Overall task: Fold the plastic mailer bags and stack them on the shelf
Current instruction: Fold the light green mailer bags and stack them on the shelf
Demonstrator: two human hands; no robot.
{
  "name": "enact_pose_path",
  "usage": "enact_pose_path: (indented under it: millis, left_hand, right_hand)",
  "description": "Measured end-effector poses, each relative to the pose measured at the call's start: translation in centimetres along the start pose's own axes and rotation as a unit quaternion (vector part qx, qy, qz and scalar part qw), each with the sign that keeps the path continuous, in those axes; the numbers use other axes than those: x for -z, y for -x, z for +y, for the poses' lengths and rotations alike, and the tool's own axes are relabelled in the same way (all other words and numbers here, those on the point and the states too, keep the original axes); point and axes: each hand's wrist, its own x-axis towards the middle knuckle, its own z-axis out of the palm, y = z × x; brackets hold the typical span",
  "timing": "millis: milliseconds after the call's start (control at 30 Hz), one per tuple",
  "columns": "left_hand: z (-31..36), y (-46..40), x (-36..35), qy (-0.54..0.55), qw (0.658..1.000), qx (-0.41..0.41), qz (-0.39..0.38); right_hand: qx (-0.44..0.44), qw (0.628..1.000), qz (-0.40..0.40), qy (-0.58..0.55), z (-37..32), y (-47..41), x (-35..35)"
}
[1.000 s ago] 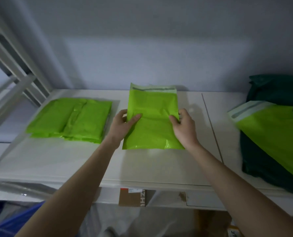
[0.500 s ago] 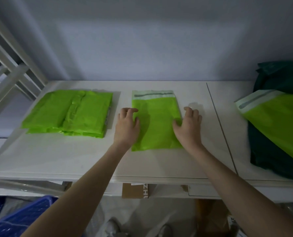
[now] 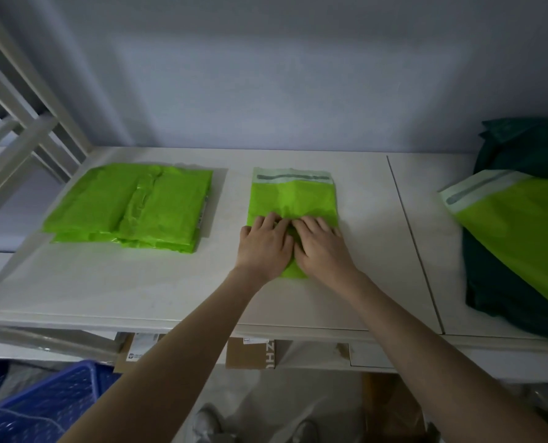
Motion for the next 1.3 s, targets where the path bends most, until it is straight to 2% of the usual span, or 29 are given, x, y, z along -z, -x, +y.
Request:
enact_pose_path:
  millis: [100, 333, 467, 600, 800, 1000, 1300]
  left_hand:
    - [-0.2, -0.3, 0.1, -0.014, 1.000, 0.000, -0.016]
    - [-0.6, 0.2, -0.6, 0.012, 0.999, -0.016, -0.031]
    - [-0.9, 0.2, -1.1, 0.040, 0.998, -0.021, -0.045]
    - [-1.0, 0.3, -1.6, 0.027, 0.998, -0.039, -0.034]
    - [-1.2, 0.4, -2.5, 0.024, 0.999, -0.040, -0.009]
    - [-1.1, 0.4, -2.7, 0.024, 0.999, -0.038, -0.004]
    - [-0.7, 0.6, -2.3, 0.050, 0.999, 0.008, -0.001]
  right_hand:
    - [-0.009, 0.999, -0.038, 0.020, 0.1, -0.1, 0.0]
    - [-0.016, 0.998, -0.059, 0.002, -0.3, -0.1, -0.1]
    - [-0.027, 1.000, -0.010, 0.008, -0.5, 0.1, -1.0]
    - [-0.026, 0.999, -0.002, -0.020, -0.4, 0.4, -1.9]
    - [-0.034, 0.999, -0.006, 0.002, -0.5, 0.4, -2.3]
    - [-0.022, 0.999, -0.024, -0.025, -0.4, 0.3, -2.1]
    - [-0.074, 0.997, -0.002, -0.018, -0.2, 0.6, -2.3]
